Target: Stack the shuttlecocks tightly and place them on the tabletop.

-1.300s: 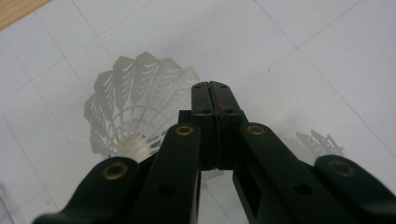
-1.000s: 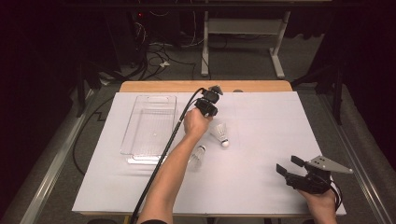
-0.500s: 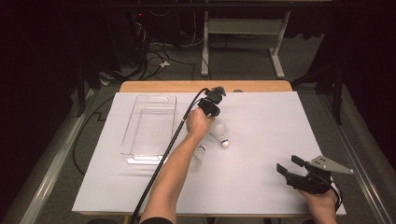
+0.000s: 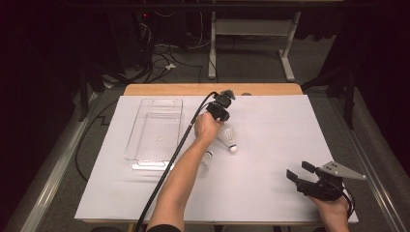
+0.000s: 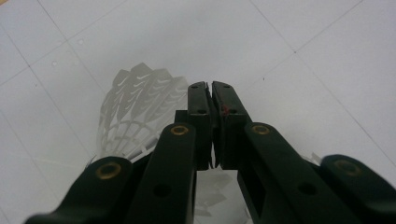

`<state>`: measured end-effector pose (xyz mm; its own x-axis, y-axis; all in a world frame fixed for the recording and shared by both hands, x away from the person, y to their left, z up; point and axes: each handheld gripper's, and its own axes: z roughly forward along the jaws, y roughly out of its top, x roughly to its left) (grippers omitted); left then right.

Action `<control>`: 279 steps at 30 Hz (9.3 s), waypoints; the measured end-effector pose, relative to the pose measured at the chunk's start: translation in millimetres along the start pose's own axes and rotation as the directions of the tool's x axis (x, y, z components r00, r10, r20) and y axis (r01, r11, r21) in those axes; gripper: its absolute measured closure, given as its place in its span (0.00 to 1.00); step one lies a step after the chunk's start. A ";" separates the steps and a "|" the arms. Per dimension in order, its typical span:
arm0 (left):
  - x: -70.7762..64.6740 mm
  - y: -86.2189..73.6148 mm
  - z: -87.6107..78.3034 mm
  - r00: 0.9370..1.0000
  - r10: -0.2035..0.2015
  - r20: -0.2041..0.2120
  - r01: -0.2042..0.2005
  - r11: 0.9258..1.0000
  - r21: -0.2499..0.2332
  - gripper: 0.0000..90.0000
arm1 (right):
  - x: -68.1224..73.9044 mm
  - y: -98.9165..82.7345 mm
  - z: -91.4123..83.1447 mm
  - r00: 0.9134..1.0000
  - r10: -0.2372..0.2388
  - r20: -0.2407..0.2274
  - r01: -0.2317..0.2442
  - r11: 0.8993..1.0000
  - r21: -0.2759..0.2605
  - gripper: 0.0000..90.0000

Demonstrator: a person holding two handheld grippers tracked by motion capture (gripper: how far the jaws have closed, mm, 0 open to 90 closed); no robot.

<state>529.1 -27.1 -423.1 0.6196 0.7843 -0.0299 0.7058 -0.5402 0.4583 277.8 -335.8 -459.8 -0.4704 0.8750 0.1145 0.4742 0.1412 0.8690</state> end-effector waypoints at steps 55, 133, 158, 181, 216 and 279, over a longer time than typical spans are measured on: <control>-6.2 6.9 -17.6 0.997 0.011 0.077 -0.007 0.999 -0.050 0.84 | 0.4 -0.2 -0.1 1.000 -0.005 0.003 0.005 1.000 0.003 0.30; 3.2 -65.4 -72.7 0.994 -0.011 0.111 0.027 0.988 -0.152 0.37 | 1.1 0.0 0.1 1.000 -0.012 0.013 0.012 1.000 0.008 0.30; 7.9 -90.7 -80.4 0.993 -0.027 0.117 0.045 0.987 -0.155 0.36 | 1.8 0.0 0.6 1.000 -0.009 0.012 0.009 1.000 0.013 0.30; 10.1 -112.8 -97.4 0.988 -0.036 0.147 0.059 0.986 -0.156 0.37 | 1.9 -0.1 0.5 1.000 -0.008 0.016 0.008 1.000 0.015 0.30; 5.7 -145.1 -115.3 0.990 -0.023 0.142 0.047 0.985 -0.164 0.39 | 1.8 -0.1 0.4 1.000 -0.007 0.019 0.006 1.000 0.016 0.30; -10.4 -208.0 -134.6 0.982 0.016 0.186 0.026 0.975 -0.221 0.39 | 2.3 -0.7 1.8 1.000 -0.005 0.020 0.005 1.000 0.029 0.30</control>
<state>329.6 118.1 -398.7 0.6838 0.7051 -0.1878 0.6288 -0.4387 0.6420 277.7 -333.1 -461.0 -0.4580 0.8833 0.1002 0.4936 0.1589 0.8550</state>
